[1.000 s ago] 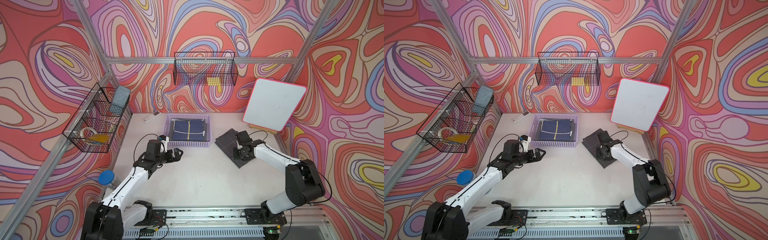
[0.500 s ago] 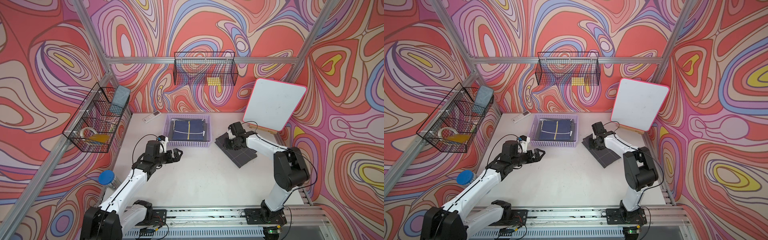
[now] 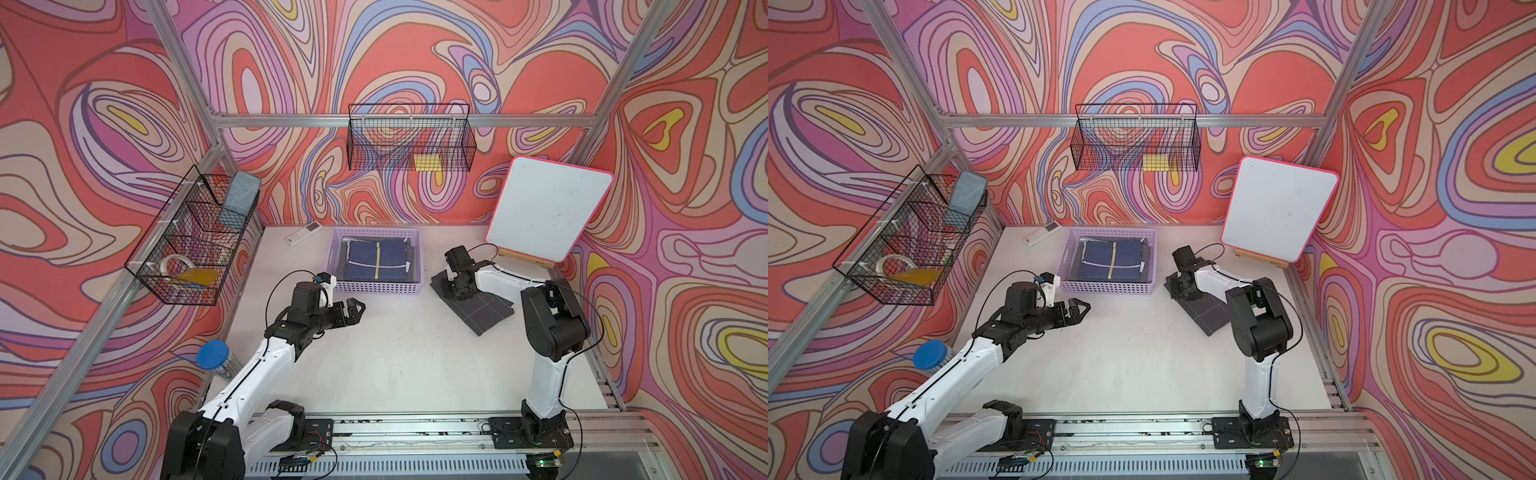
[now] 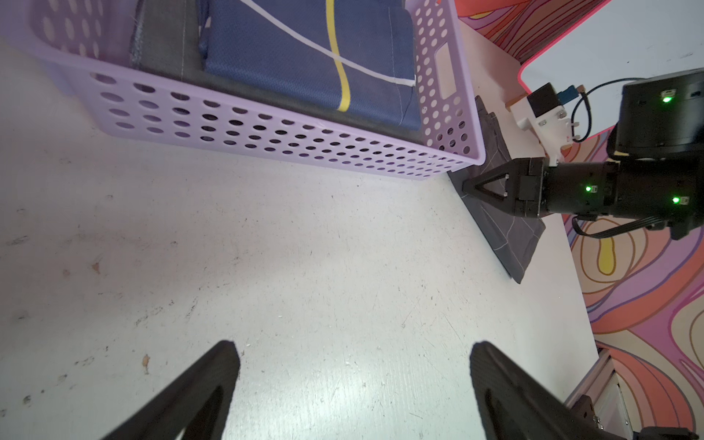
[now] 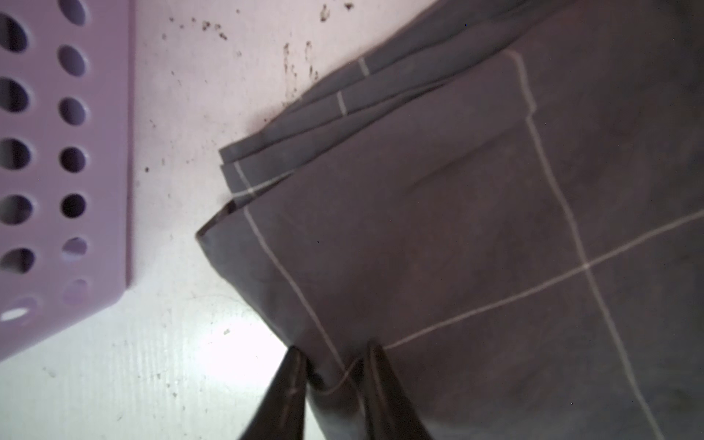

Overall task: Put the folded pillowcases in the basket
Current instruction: Move the pillowcase to the center of the board.

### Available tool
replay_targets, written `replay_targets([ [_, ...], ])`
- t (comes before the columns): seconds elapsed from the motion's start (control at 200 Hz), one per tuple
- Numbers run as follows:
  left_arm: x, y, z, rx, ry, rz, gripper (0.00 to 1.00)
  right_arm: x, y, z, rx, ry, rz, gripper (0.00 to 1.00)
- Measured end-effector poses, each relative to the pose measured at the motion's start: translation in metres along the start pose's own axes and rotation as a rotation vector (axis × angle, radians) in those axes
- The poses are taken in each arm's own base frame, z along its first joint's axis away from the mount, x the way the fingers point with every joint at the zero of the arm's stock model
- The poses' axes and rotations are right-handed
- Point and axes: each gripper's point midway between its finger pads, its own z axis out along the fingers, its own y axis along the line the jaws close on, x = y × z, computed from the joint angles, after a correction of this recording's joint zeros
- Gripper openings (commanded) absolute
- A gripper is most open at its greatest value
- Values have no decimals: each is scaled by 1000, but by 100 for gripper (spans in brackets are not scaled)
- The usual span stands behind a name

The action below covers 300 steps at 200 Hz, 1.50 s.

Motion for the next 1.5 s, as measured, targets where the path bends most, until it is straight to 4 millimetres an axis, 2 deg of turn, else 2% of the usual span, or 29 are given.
replay_targets([
  [0.125, 0, 0, 0, -1, 1, 0, 99, 3, 0, 1, 7, -2, 1, 1],
  [0.215, 0, 0, 0, -1, 1, 0, 99, 9, 0, -2, 4, -6, 1, 0],
  [0.351, 1, 0, -2, -2, -1, 0, 99, 34, 1, -12, -5, 20, -6, 0],
  [0.446, 0, 0, -4, -6, -6, 1, 99, 57, 8, -23, -24, 50, -23, 0],
  [0.686, -1, -2, -14, -13, -26, 7, 99, 114, 68, -52, -175, 88, -154, 0],
  [0.936, 6, 2, -18, -35, -7, -4, 99, 153, 138, -64, -305, 106, -330, 1],
  [1.011, 10, 3, -18, -42, 9, -10, 99, 162, 160, -63, -336, 115, -386, 6],
  [1.037, 11, 4, -18, -44, 13, -12, 99, 166, 168, -63, -348, 119, -404, 12],
  [1.097, 13, 4, -18, -45, 21, -14, 99, 175, 185, -64, -374, 124, -439, 34],
  [1.192, 17, 2, -18, -39, 35, -9, 99, 182, 199, -69, -405, 117, -466, 44],
  [1.372, 29, -10, -11, -14, 83, 22, 99, 165, 193, -77, -361, 46, -406, 61],
  [1.502, 48, -13, 4, -18, 166, 42, 99, 140, 180, -99, -309, -54, -330, 64],
])
